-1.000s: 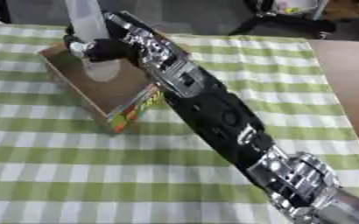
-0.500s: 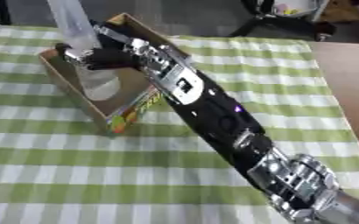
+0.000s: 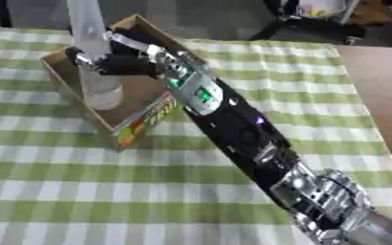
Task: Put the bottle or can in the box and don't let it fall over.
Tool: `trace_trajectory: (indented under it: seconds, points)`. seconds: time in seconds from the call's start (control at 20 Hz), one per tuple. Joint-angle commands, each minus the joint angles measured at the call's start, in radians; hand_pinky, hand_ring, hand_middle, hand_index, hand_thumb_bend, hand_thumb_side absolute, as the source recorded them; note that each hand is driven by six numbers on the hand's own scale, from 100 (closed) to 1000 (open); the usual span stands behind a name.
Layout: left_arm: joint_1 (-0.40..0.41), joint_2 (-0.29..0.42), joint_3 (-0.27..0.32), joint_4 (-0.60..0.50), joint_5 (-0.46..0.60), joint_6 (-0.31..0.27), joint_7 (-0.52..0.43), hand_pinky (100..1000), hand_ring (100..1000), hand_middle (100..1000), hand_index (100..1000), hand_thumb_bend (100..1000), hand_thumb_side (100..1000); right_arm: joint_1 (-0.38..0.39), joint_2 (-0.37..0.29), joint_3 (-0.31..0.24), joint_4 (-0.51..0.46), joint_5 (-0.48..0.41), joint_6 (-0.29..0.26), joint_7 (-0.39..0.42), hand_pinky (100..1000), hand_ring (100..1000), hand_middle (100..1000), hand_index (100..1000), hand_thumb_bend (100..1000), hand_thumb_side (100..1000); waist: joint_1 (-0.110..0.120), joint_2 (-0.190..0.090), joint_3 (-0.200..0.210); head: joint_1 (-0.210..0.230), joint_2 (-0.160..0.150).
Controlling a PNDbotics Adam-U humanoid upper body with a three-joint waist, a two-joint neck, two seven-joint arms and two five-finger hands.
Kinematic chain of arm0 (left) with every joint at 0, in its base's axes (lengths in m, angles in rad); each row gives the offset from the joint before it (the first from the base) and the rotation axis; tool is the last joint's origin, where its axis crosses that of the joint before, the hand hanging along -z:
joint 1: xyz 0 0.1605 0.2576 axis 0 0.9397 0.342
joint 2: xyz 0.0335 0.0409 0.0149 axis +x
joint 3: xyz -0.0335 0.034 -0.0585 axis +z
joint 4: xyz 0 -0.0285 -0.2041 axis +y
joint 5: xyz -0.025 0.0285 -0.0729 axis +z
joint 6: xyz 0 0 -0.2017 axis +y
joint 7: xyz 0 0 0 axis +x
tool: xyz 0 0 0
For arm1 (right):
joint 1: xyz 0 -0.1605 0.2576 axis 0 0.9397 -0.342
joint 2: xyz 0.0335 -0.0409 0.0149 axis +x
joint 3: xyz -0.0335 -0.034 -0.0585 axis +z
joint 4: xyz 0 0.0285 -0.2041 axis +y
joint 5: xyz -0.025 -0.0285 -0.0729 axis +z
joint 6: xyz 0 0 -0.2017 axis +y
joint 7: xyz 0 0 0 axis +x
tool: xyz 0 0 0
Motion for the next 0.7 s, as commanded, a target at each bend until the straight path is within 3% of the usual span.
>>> trace_trajectory:
  seconds: [0.05, 0.35, 0.7]
  points:
    - [-0.005, 0.025, 0.005, -0.016, -0.004, 0.000, -0.005, 945, 840, 944, 857, 116, 851, -0.021, -0.013, -0.009, -0.008, 0.031, 0.003, 0.024, 1000, 1000, 1000, 1000, 100, 100, 0.009, -0.018, 0.001, 0.000, -0.009]
    - [-0.005, 0.026, 0.006, -0.016, -0.004, 0.000, -0.005, 944, 839, 935, 857, 117, 850, -0.022, -0.013, -0.015, -0.017, 0.028, 0.014, 0.071, 1000, 1000, 1000, 1000, 100, 129, 0.010, -0.019, 0.000, 0.001, -0.009]
    - [0.001, 0.026, 0.008, -0.015, -0.005, 0.000, -0.004, 945, 839, 934, 857, 117, 850, -0.018, -0.027, -0.024, -0.034, -0.014, 0.034, 0.059, 1000, 1000, 1000, 1000, 100, 337, 0.011, -0.022, -0.007, 0.010, -0.009]
